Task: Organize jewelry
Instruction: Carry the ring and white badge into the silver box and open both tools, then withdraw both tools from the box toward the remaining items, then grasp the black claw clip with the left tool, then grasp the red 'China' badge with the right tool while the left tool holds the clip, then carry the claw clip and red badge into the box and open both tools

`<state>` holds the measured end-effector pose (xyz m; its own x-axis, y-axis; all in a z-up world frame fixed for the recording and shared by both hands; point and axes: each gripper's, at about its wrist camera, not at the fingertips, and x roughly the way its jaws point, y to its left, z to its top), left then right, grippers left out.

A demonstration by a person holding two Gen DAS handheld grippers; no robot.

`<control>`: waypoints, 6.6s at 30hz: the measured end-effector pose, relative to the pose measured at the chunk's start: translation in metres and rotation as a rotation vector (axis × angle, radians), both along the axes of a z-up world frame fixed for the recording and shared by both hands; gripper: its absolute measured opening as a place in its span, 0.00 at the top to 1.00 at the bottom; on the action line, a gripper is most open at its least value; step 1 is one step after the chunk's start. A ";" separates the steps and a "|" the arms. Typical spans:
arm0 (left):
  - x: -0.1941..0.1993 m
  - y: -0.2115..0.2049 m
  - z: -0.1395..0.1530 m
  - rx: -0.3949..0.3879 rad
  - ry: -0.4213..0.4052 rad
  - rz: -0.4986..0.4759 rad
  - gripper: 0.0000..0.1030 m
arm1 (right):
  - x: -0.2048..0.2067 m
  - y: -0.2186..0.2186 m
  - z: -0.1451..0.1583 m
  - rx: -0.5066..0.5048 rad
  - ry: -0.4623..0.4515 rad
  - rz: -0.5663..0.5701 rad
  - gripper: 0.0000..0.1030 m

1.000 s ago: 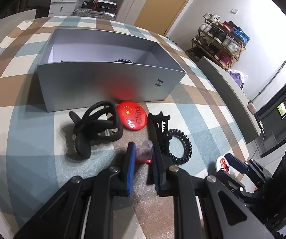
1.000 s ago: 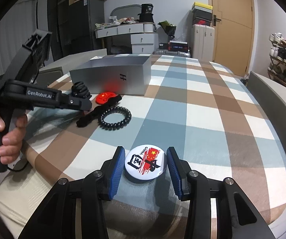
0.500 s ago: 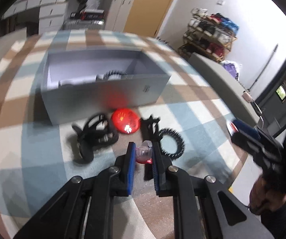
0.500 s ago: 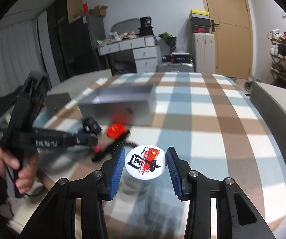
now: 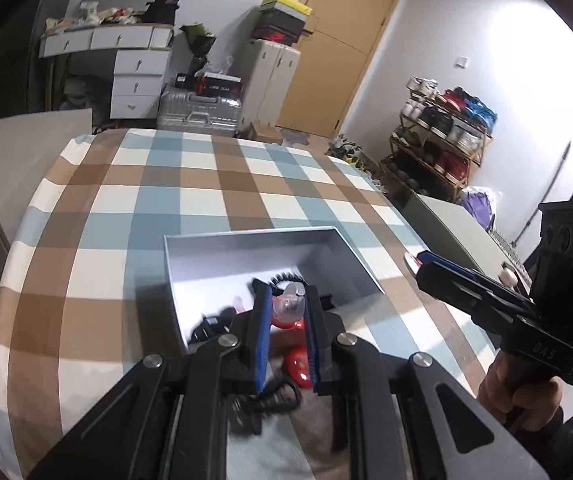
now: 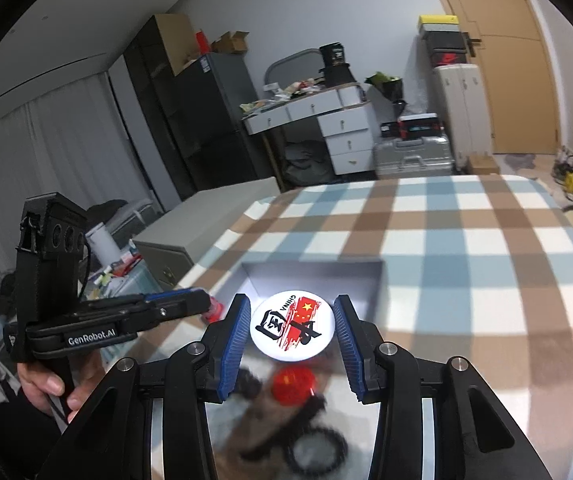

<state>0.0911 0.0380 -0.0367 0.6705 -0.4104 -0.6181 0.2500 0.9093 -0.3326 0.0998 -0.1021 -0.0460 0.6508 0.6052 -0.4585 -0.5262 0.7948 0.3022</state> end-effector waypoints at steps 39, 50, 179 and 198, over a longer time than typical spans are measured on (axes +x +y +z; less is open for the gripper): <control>-0.024 -0.004 -0.002 0.130 0.030 0.076 0.28 | -0.040 -0.027 0.006 -0.052 -0.122 -0.202 0.15; -0.056 -0.023 -0.017 0.158 0.070 0.036 0.20 | -0.083 -0.043 -0.003 -0.072 -0.129 -0.230 0.07; -0.048 0.016 -0.007 0.135 0.018 0.043 0.63 | -0.033 0.029 -0.028 -0.063 0.030 0.068 0.60; 0.017 -0.013 -0.006 0.125 0.001 0.005 0.63 | 0.029 0.018 0.002 -0.030 0.005 0.008 0.60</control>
